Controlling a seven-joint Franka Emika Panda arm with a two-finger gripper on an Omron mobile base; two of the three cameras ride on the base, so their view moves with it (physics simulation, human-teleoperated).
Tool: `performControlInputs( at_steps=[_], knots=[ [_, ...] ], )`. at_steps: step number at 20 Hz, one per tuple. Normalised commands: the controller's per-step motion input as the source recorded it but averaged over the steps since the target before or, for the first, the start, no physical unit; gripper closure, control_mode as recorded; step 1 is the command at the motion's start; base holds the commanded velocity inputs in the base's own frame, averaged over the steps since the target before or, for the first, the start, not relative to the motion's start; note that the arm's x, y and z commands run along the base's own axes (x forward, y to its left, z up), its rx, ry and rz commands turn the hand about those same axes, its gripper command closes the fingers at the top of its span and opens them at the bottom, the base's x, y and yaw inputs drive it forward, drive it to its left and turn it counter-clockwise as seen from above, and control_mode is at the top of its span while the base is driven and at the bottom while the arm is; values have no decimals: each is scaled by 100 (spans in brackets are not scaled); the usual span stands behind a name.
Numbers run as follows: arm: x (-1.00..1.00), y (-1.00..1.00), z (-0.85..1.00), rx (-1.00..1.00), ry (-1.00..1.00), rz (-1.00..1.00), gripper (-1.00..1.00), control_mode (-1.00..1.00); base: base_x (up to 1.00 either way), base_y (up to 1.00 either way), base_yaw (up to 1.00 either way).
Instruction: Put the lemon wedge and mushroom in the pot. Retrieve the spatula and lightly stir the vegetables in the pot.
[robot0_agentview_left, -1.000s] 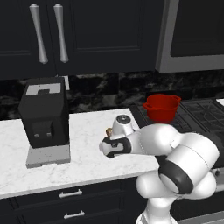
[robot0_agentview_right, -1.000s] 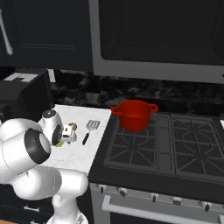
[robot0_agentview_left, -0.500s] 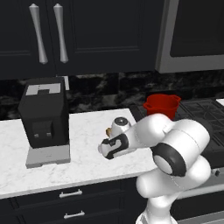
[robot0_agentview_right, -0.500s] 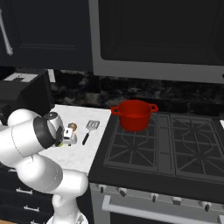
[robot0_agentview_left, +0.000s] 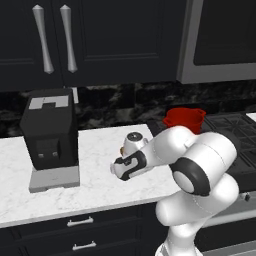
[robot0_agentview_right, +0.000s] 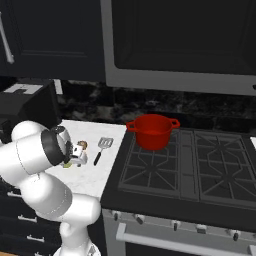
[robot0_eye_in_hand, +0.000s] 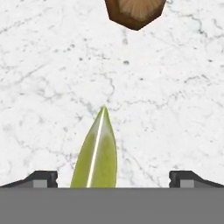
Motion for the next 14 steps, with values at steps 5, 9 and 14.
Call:
performControlInputs(
  at_steps=[5, 9, 14],
  knots=[
    [-20, 35, -38, 0, 0, 0, 100, -100, 0, 0, 0],
    [-37, 10, -19, 0, -1, 0, 100, -100, 0, 0, 0],
    [-48, 0, -1, 0, -3, 0, 100, -100, 0, 0, 0]
  ],
)
